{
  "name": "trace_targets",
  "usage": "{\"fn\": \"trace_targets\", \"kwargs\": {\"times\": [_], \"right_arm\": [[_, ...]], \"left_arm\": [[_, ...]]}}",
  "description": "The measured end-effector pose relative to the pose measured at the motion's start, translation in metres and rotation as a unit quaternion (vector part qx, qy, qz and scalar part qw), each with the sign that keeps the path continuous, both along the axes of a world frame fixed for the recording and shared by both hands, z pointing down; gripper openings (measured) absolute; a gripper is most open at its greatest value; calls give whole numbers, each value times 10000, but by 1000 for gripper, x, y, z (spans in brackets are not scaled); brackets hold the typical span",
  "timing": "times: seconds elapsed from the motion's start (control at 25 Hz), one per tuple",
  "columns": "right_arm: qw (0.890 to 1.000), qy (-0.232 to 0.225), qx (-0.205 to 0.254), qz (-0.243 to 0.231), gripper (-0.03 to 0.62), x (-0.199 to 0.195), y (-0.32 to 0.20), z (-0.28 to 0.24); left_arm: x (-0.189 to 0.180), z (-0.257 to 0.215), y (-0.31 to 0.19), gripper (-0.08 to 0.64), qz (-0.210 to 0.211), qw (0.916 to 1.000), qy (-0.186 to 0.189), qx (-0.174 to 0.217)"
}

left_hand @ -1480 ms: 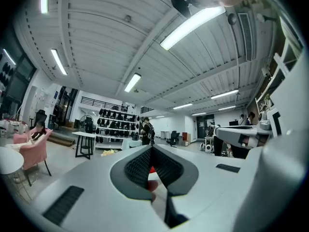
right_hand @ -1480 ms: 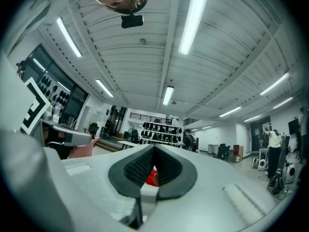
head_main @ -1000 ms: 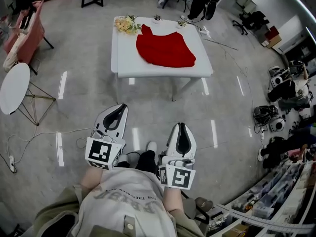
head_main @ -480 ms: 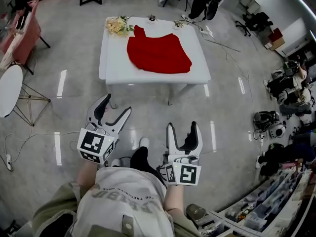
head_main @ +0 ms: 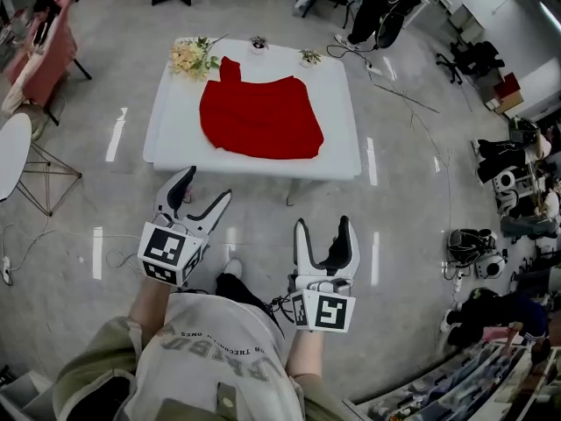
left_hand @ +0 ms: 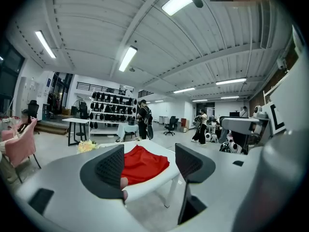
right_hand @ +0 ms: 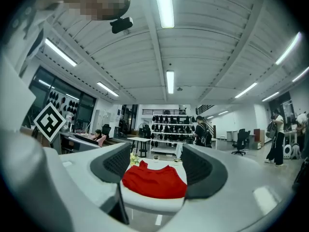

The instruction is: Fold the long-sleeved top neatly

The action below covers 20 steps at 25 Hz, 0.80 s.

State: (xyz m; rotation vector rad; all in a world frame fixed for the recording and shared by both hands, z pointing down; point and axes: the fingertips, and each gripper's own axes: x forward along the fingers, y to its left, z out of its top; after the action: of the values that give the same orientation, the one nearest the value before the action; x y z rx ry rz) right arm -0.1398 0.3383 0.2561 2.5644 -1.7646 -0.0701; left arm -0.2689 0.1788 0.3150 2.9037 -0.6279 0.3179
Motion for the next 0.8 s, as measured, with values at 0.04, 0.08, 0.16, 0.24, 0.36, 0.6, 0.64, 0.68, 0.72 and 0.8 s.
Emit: {"fn": "trace_targets", "kwargs": {"times": [0.04,0.08,0.16,0.24,0.36,0.6,0.64,0.68,0.72,0.8], "right_arm": [[10000,-9,4,-22,329,14,0,1],[10000,-42,9,-46,329,28,0,3],[9999,-133,-27,-82,328,54,-4,13],[9996,-232,-80,-113,328,76,-11,23],[9989,-362,-120,-262,328,91,-25,35],[9968,-495,-237,-575,328,107,-67,56],[9966,-494,-261,-603,328,110,-75,59],[9965,-486,-284,-622,328,113,-84,62],[9964,-478,-307,-636,328,117,-93,64],[9963,-450,-354,-644,328,125,-112,67]], "left_arm": [[13,1,-1,313,-12,10000,-45,34],[25,3,-2,313,-33,9999,-103,74],[41,9,-8,313,-104,9996,-230,136],[49,16,-16,313,-232,9990,-353,132],[49,27,-30,313,-470,9974,-546,50],[53,49,-63,313,-757,9937,-827,-43],[57,52,-71,313,-772,9934,-845,-54],[62,54,-80,313,-778,9933,-851,-63],[67,56,-90,313,-775,9934,-848,-70],[79,59,-110,313,-739,9938,-826,-89]]}}
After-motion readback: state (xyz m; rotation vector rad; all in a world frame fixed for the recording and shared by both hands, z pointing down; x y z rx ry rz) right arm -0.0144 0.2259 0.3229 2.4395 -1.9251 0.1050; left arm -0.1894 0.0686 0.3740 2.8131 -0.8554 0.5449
